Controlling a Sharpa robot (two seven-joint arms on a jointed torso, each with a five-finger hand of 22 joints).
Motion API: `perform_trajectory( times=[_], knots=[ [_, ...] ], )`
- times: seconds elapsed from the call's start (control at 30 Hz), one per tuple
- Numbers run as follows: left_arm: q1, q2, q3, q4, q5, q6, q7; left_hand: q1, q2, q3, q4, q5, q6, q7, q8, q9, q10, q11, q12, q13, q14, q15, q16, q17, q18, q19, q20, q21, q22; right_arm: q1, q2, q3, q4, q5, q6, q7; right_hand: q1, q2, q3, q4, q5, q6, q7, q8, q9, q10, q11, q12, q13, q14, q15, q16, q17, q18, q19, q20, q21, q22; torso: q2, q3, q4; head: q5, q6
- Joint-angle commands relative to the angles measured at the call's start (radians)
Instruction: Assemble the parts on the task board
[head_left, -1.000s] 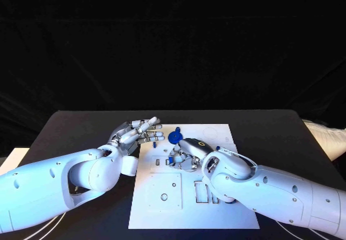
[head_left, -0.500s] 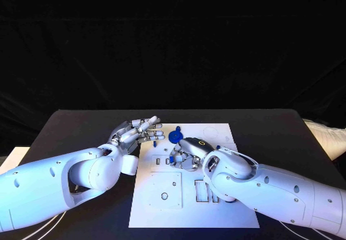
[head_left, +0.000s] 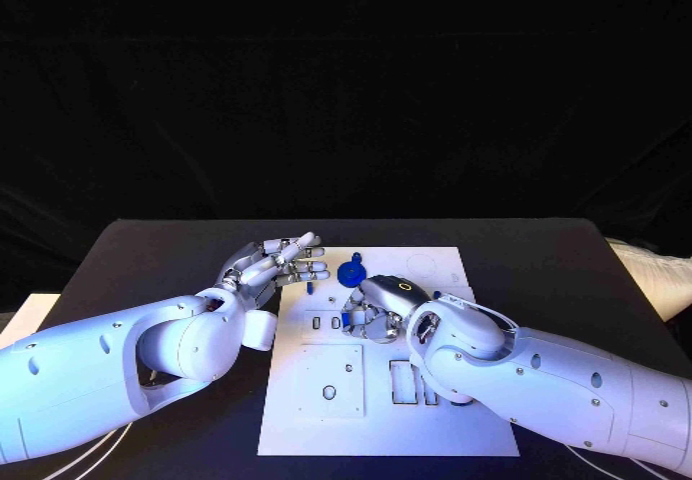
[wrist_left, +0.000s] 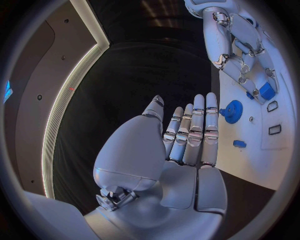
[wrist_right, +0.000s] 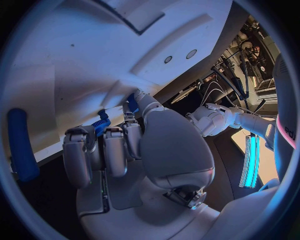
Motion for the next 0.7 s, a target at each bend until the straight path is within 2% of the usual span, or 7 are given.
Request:
perform_trajectory(
  times=[0.03,0.27,0.53,0.6,0.7],
  knots=[
    [0.000,0.001,0.001,0.002,0.001,0.021,0.008,0.005,0.002,-0.001,-0.006,0.002,0.004,0.004,-0.006,-0.001,0.000,0.006,-0.006,-0.001,0.008,-0.001,-0.003,0.001,0.011,0.006,0.002,0.002,-0.001,-0.008,-0.003,-0.007,-0.009,-0.016,0.057,-0.047,-0.016,-0.005,-0.005,0.005,-0.003,-0.020,0.006,-0.005,-0.005,-0.009,0.006,-0.016,-0.022,0.075,0.009,-0.006,0.124,-0.002,0.043,0.004,-0.007,0.185,0.000,-0.0003,0.0001,-0.001,0.001],
    [0.000,0.001,0.001,0.002,0.001,0.021,0.007,0.005,0.002,-0.001,-0.006,0.002,0.004,0.004,-0.006,-0.001,0.000,0.006,-0.006,-0.001,0.008,-0.001,-0.003,0.001,0.011,0.006,0.002,0.002,-0.001,-0.008,-0.001,-0.007,-0.009,-0.016,0.041,-0.049,-0.034,-0.022,-0.015,0.011,-0.004,-0.060,0.018,-0.005,-0.014,-0.027,0.017,-0.054,-0.045,0.073,0.019,-0.011,0.116,0.001,0.035,0.014,-0.012,0.175,0.000,-0.0001,-0.0009,-0.001,0.003],
    [0.000,0.001,0.001,0.002,0.001,0.022,0.006,0.005,0.002,-0.001,-0.006,0.002,0.004,0.004,-0.006,-0.001,0.000,0.006,-0.006,-0.001,0.008,-0.001,-0.003,0.001,0.011,0.006,0.002,0.002,-0.001,-0.008,0.000,-0.007,-0.008,-0.014,0.011,-0.046,-0.054,-0.041,-0.038,0.023,-0.003,-0.098,0.025,-0.004,-0.021,-0.045,0.024,-0.095,-0.070,0.071,0.026,-0.018,0.106,0.004,0.025,0.022,-0.019,0.163,0.000,0.0002,-0.0001,-0.002,0.003],
    [0.000,0.001,0.001,0.001,0.001,0.022,0.006,0.005,0.002,-0.001,-0.006,0.002,0.004,0.004,-0.006,-0.001,0.000,0.006,-0.006,-0.001,0.008,-0.001,-0.003,0.001,0.011,0.006,0.002,0.002,-0.001,-0.008,-0.001,-0.007,-0.007,-0.013,-0.006,-0.043,-0.066,-0.051,-0.054,0.031,-0.002,-0.117,0.028,-0.005,-0.024,-0.052,0.027,-0.108,-0.079,0.071,0.028,-0.019,0.104,0.005,0.023,0.024,-0.021,0.160,0.000,0.0001,-0.0003,-0.002,0.004],
    [0.000,0.001,0.001,0.000,0.001,0.024,0.005,0.004,0.002,-0.002,-0.008,0.002,0.003,0.005,-0.008,-0.001,-0.001,0.007,-0.007,-0.001,0.008,-0.001,-0.005,0.002,0.011,0.006,0.002,0.001,-0.002,-0.009,-0.004,-0.007,0.000,-0.007,-0.073,-0.024,-0.074,-0.056,-0.069,0.040,-0.002,-0.126,0.029,-0.004,-0.025,-0.053,0.029,-0.112,-0.081,0.070,0.030,-0.020,0.103,0.005,0.022,0.026,-0.021,0.159,0.000,0.0003,-0.0002,-0.003,0.005]
  ],
)
